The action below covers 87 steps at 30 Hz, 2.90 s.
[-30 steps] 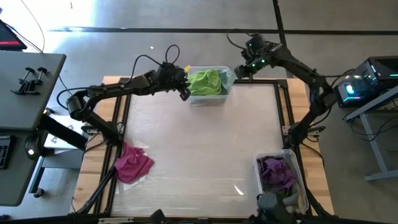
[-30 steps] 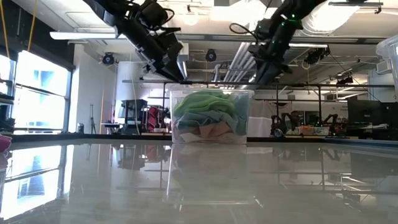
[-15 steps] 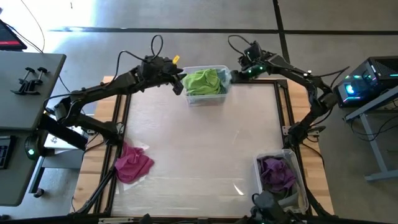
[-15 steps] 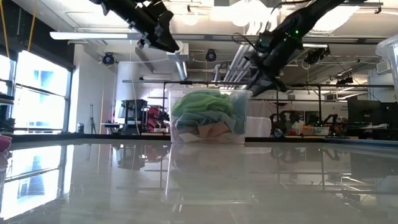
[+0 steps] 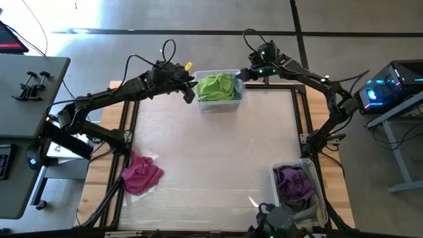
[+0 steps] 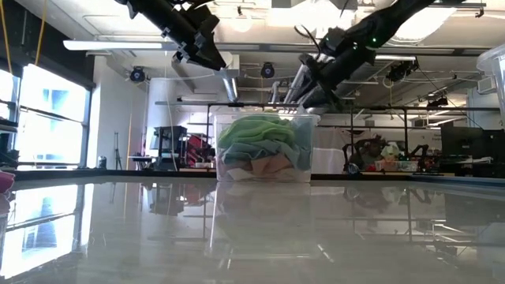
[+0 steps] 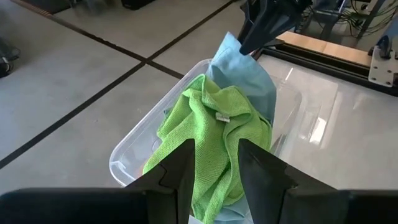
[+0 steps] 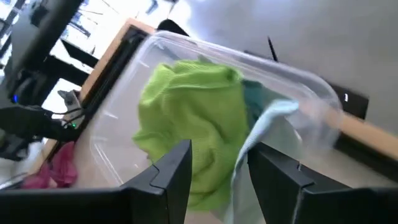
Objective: Sort towels by color in basket
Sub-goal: Adjust the towels in the top transparent bin
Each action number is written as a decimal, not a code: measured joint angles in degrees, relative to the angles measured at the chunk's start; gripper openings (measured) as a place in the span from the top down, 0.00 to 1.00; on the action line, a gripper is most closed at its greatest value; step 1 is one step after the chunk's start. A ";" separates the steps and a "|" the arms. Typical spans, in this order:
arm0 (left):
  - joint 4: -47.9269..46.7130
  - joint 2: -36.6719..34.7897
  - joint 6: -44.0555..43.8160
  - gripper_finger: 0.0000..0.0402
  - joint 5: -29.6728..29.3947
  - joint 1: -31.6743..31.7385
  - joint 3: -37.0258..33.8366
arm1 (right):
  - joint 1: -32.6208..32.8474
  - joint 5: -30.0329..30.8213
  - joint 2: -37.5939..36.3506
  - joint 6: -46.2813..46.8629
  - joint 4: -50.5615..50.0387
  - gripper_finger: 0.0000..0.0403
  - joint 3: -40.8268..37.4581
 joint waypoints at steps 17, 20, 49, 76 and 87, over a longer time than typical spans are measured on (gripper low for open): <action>0.20 0.19 1.39 0.73 -0.16 0.04 -0.04 | 11.19 19.12 1.56 -1.55 1.18 0.78 -0.01; 0.20 0.83 2.93 0.73 -0.17 0.04 -0.04 | 12.44 18.65 2.38 -0.70 1.29 0.85 -0.01; 0.10 1.33 -0.55 0.73 -5.38 -2.14 -0.11 | 12.53 4.04 6.53 3.43 5.76 0.59 -0.01; -12.39 1.42 -4.59 0.73 -2.84 0.13 -0.11 | 10.73 19.09 12.46 1.87 -19.59 0.80 21.94; -21.16 -0.50 -7.53 0.73 3.16 0.04 -0.09 | 13.23 22.13 22.91 0.15 -16.34 0.96 21.97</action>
